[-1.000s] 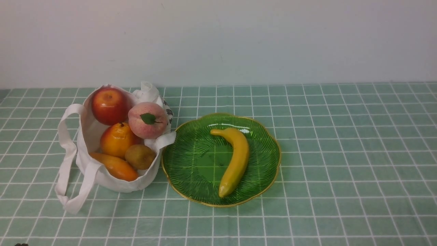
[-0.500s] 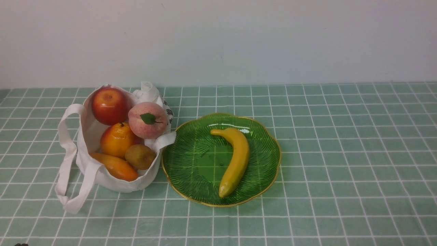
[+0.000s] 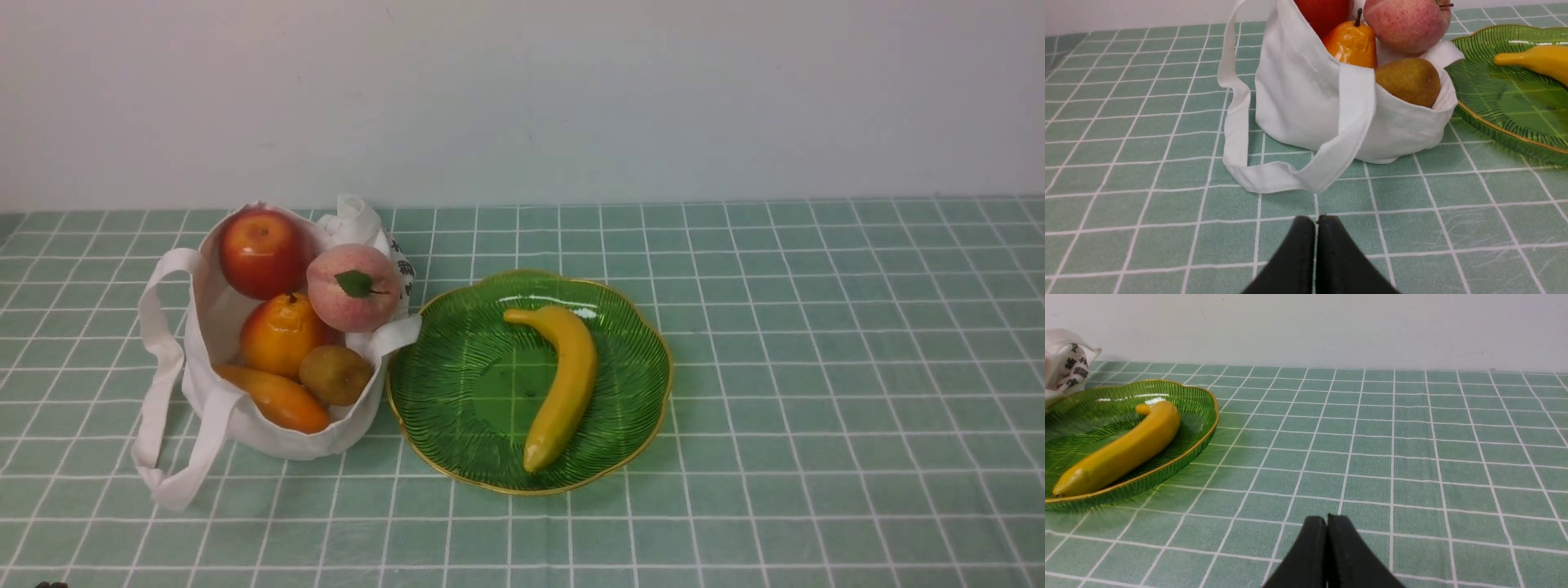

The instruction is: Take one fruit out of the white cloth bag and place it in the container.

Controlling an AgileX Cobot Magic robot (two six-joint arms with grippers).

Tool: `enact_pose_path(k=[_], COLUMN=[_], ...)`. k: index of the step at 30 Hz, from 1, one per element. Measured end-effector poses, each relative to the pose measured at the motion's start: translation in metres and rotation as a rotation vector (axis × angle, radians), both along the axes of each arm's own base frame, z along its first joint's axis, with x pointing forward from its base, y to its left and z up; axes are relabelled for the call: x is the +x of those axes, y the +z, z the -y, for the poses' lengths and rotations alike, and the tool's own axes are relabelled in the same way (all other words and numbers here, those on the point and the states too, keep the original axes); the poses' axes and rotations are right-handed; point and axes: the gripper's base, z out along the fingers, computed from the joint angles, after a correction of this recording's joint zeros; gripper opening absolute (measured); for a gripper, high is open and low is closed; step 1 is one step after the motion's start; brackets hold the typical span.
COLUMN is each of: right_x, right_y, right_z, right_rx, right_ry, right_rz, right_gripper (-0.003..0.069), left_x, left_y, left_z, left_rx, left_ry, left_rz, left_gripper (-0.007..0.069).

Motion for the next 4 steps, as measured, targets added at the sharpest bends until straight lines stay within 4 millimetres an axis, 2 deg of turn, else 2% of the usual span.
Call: enact_pose_path(k=[4], right_x=[0.0], right_y=[0.0], right_z=[0.0], right_rx=[0.0], right_ry=[0.0], right_rz=[0.0], right_gripper=[-0.0015], left_x=[0.0], left_y=[0.0], left_z=[0.0], left_rx=[0.0], left_ry=[0.0], left_rz=[0.0], left_gripper=[-0.0008])
